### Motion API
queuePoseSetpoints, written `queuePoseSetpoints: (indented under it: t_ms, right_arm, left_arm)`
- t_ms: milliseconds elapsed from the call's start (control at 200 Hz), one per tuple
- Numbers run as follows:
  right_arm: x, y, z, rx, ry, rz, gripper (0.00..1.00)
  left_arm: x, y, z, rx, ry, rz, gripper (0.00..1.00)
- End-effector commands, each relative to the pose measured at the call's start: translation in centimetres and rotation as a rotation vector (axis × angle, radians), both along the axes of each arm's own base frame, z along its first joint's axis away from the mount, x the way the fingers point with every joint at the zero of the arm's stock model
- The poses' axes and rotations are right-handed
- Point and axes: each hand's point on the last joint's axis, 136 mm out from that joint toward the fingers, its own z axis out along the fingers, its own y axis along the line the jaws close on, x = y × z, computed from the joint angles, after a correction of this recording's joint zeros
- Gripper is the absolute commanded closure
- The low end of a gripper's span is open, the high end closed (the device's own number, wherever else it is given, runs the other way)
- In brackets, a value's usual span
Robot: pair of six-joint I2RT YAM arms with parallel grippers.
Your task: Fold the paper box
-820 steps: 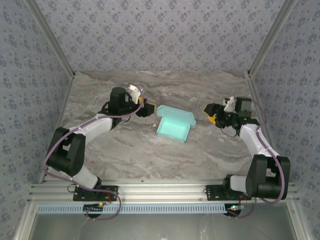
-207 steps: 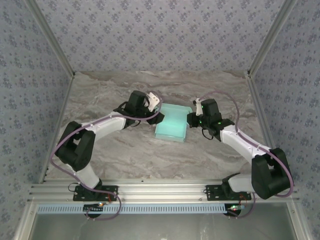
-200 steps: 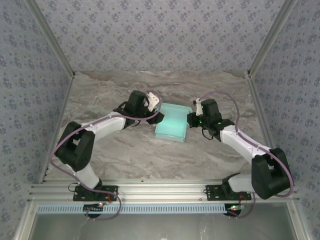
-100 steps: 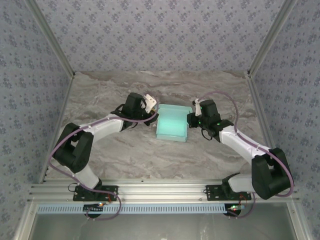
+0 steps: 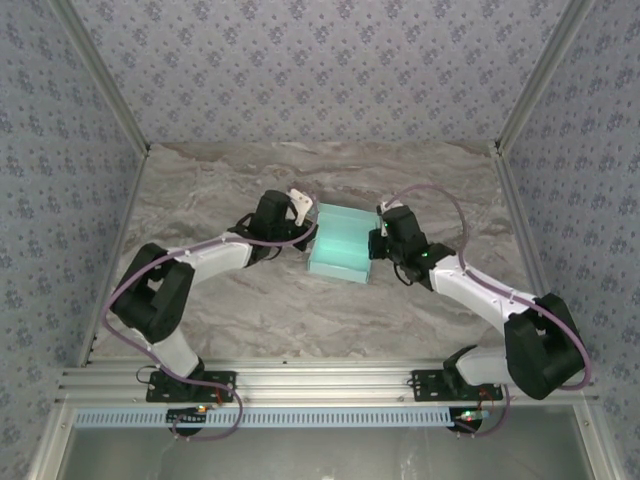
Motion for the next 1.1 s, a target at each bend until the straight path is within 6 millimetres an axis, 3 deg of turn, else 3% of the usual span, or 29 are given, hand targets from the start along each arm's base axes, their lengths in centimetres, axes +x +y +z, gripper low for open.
queuePoseSetpoints:
  t_ms: [0, 185, 440, 565, 785, 1094]
  right_arm:
    - [-0.6, 1.1, -0.2, 0.026, -0.019, -0.024, 0.91]
    - [-0.7, 1.3, 0.2, 0.029, -0.045, -0.065, 0.92]
    - [-1.5, 2.1, 0.9, 0.045, -0.087, -0.161, 0.94]
    - [-1.9, 1.9, -0.1, 0.050, -0.092, -0.207, 0.94]
    - [-2.1, 1.5, -0.6, 0.081, -0.101, -0.282, 0.88]
    - [-1.4, 2.1, -0.3, 0.144, -0.110, -0.317, 0.87]
  left_arm:
    - [0.3, -2.4, 3.2, -0.178, -0.018, 0.074, 0.97]
    - [-1.0, -4.0, 3.9, -0.202, -0.050, 0.100, 0.97]
    - [-3.3, -4.5, 2.0, -0.159, -0.115, 0.127, 0.98]
    - [-4.2, -4.8, 1.4, -0.064, -0.192, 0.098, 0.98]
    - [-4.1, -4.8, 1.2, -0.106, -0.236, 0.124, 0.99]
    - [-3.3, -4.4, 1.8, -0.121, -0.309, 0.173, 1.00]
